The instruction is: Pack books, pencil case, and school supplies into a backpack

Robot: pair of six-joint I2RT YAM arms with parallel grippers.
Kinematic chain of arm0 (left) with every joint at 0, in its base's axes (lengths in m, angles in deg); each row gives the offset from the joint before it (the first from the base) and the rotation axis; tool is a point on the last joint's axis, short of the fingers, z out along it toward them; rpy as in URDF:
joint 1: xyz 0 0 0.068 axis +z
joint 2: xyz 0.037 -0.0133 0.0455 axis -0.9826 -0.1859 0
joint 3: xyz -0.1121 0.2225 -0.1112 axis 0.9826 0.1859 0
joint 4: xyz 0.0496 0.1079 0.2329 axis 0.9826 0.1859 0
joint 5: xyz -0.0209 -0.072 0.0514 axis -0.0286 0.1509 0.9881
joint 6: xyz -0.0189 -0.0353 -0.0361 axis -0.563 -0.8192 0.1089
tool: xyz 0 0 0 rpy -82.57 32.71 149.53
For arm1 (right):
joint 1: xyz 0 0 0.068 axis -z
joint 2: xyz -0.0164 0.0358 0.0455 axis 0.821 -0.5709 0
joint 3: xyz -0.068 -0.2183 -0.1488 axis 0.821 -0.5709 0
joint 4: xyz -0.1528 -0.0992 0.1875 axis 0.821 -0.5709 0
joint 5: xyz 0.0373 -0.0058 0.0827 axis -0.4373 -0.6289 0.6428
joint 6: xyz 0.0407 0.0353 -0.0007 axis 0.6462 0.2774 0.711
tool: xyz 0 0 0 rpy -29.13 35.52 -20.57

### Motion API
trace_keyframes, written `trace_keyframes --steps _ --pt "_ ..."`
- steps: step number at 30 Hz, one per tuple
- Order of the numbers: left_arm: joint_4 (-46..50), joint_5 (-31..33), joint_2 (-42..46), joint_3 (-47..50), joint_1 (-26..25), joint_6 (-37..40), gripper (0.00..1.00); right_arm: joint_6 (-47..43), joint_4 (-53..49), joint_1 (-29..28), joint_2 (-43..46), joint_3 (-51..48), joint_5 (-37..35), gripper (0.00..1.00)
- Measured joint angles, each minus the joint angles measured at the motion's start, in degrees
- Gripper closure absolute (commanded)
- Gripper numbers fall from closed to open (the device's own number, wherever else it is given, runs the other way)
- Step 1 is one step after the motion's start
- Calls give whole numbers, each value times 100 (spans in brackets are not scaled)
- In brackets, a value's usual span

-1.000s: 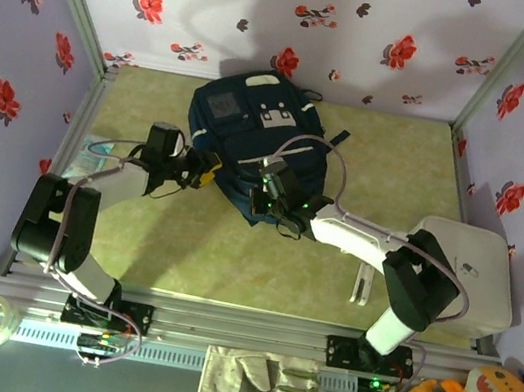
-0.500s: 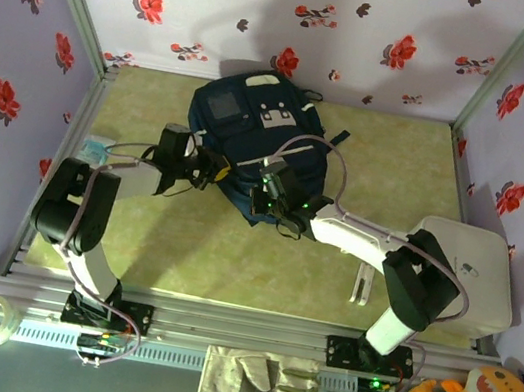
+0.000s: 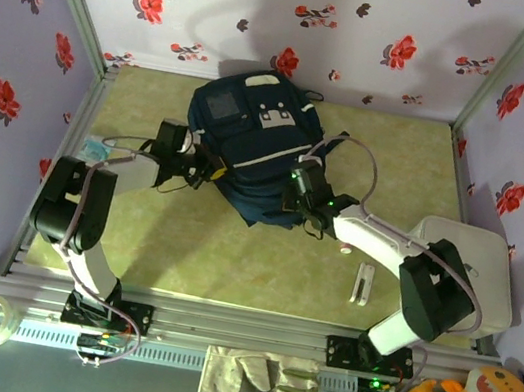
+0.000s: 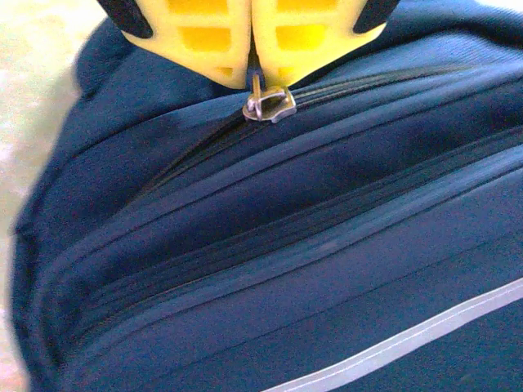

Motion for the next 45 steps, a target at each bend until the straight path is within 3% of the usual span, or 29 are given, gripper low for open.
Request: trace_keyframes --steps 6,14,19,23,27,35,45 --pt "1327 -55 -111 -881 74 916 100 -39 -55 35 0 17 39 100" --pt "2876 638 -256 -2000 551 2184 77 -90 -59 -710 -369 656 59 100" --pt "3298 935 -229 -2280 1054 2592 58 -122 -98 -1027 -1029 1425 280 100" --pt "3543 1060 28 -2201 1189 2660 49 -142 -94 -1132 -1434 1902 540 100" --pt "3469 1051 691 -1707 1196 2393 42 -142 -63 -1172 -1709 2225 782 100" --pt "2509 848 1709 -278 1182 1062 41 -138 28 -1182 -1987 2428 1097 100" --pt "994 697 1779 649 935 -479 58 -96 28 -1213 -2087 2594 1296 100"
